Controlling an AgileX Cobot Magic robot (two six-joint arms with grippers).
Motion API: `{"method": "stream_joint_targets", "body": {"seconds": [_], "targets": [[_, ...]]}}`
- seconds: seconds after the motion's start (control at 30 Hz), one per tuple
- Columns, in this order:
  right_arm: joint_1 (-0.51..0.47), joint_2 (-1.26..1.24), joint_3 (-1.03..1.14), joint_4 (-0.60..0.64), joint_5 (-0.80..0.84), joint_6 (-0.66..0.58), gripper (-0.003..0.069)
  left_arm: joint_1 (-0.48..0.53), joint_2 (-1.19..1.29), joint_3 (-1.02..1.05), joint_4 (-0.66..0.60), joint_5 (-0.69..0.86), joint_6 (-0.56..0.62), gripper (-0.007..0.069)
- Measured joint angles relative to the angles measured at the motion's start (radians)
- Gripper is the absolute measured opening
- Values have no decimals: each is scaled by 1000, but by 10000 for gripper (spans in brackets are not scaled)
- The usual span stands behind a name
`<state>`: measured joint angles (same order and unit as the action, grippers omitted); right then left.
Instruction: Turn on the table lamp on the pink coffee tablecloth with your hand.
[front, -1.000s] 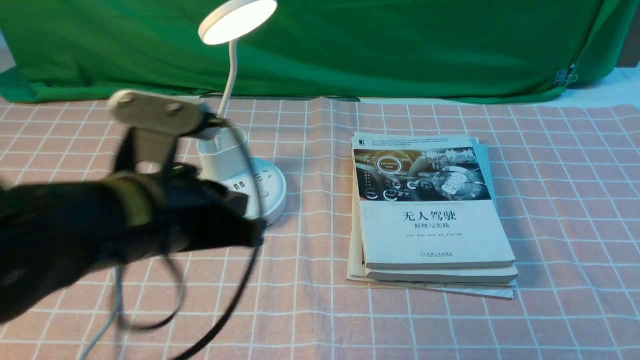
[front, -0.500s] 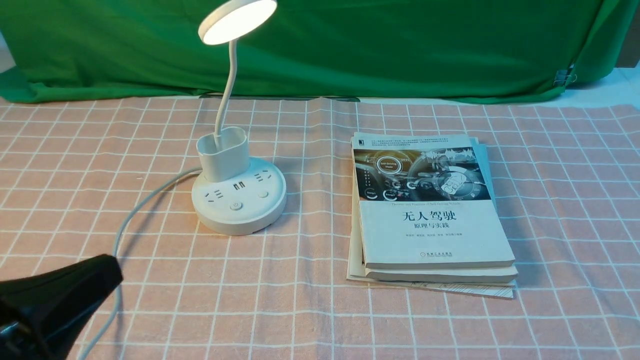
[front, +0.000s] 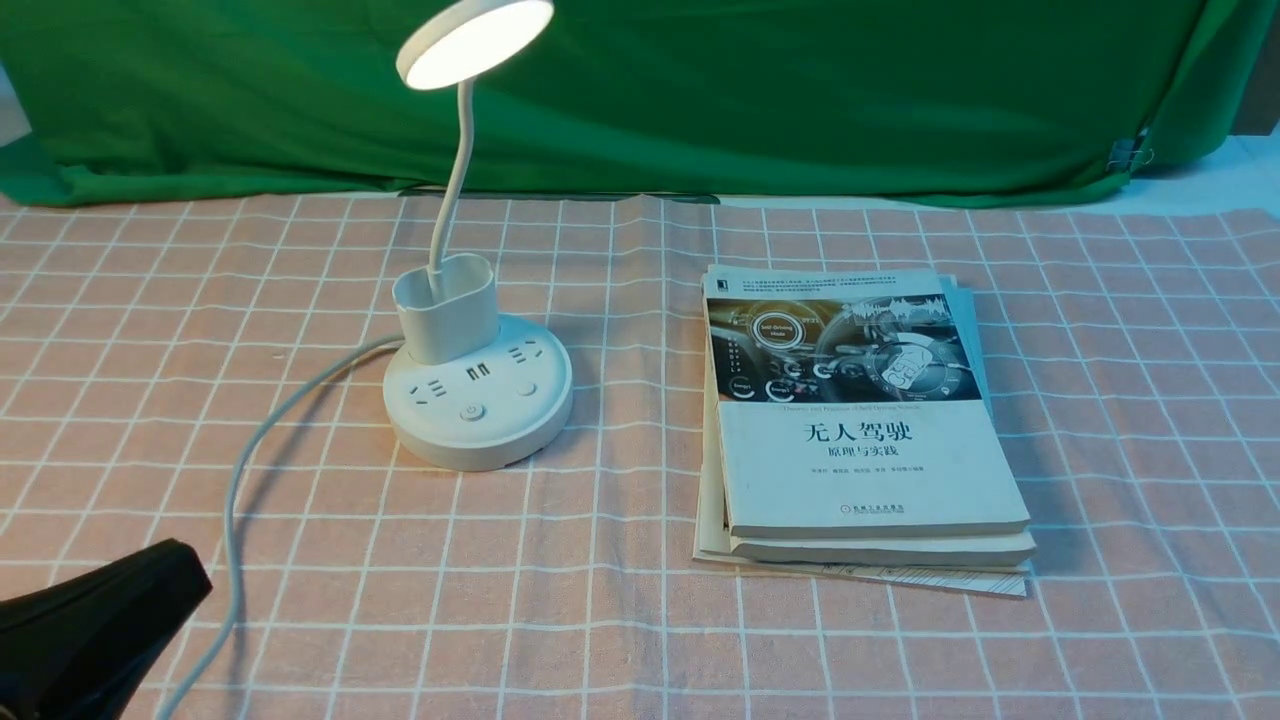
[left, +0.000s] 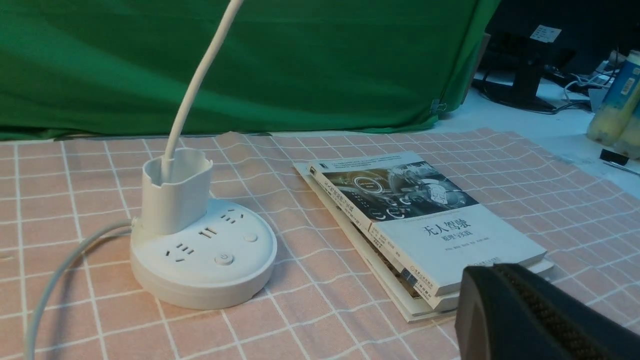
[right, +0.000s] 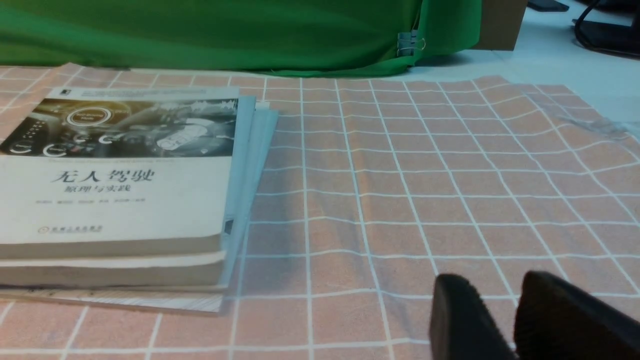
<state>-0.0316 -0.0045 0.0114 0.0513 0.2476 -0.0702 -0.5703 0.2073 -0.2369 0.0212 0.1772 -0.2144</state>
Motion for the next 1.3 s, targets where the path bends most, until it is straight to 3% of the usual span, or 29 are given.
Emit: {"method": "stream_joint_targets", "body": {"seconds": [0.1,0.27,0.47,0.67,0.9,1.3], "targets": [[0,0,0,0,0,0,238,85,-42,62,-7,-69,-1,2],[0,0,0,0,0,0,238,351,-141,234,-21,-323,4,2],[0,0,0,0,0,0,238,486,-206,241,-32,-186,5,2],[0,0,0,0,0,0,238,475,-207,242,-87,44,38,2],[0,0,0,0,0,0,238,455,-208,242,-104,66,135,2],[0,0,0,0,0,0,238,455,-208,242,-103,69,162,2]]}}
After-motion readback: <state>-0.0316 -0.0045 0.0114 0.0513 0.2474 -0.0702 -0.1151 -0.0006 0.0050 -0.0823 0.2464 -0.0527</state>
